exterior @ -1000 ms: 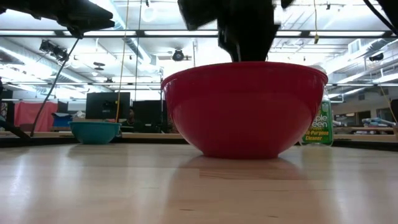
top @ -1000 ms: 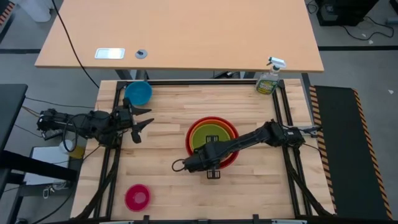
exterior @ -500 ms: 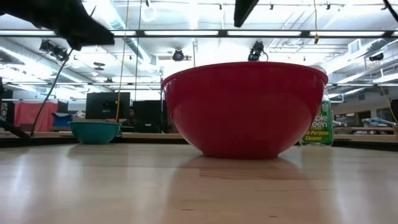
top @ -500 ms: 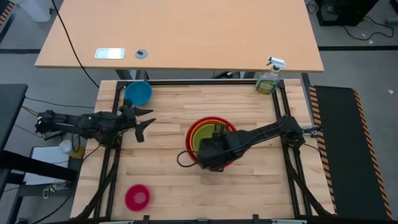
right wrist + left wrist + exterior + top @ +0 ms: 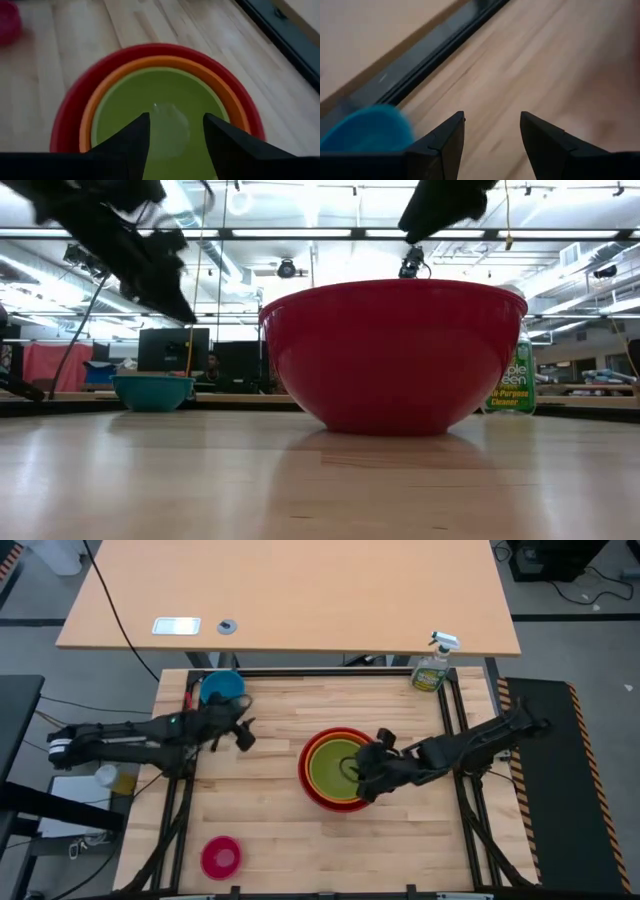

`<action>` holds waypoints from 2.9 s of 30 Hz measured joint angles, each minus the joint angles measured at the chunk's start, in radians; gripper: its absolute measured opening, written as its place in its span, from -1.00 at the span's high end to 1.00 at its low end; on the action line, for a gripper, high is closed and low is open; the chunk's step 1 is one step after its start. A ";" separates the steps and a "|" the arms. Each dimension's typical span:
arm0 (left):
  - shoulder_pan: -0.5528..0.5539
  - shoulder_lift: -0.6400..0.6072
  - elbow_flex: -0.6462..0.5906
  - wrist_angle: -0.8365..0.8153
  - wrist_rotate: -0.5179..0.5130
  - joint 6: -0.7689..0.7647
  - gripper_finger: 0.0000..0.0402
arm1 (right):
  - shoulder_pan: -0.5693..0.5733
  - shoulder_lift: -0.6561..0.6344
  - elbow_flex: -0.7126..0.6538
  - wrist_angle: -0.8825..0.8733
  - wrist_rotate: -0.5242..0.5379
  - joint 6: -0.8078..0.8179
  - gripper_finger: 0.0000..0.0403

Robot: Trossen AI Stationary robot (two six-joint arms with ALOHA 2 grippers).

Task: Nest bowls inside each other
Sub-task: Stack the blue bowl on the green bowl

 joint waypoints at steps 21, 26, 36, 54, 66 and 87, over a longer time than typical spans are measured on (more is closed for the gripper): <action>0.439 0.602 0.209 -0.157 0.002 0.246 0.03 | 0.011 0.073 -0.132 0.244 -0.027 -0.069 0.05; 0.472 0.670 0.210 -0.155 -0.001 0.265 0.03 | 0.011 0.081 -0.132 0.277 -0.036 -0.079 0.05; 0.479 0.736 0.210 -0.167 -0.008 0.324 0.64 | 0.018 0.081 -0.131 0.307 -0.038 -0.088 0.07; 0.086 0.662 0.461 -0.391 -0.010 0.328 0.93 | -0.004 0.053 -0.045 -0.056 -0.002 0.054 0.19; -0.365 0.489 0.515 -0.131 0.161 0.762 0.93 | 0.071 -0.122 -0.035 -0.269 0.113 0.186 0.20; -0.352 0.841 0.519 0.409 0.615 0.783 0.93 | 0.101 -0.146 -0.036 -0.266 0.156 0.145 0.20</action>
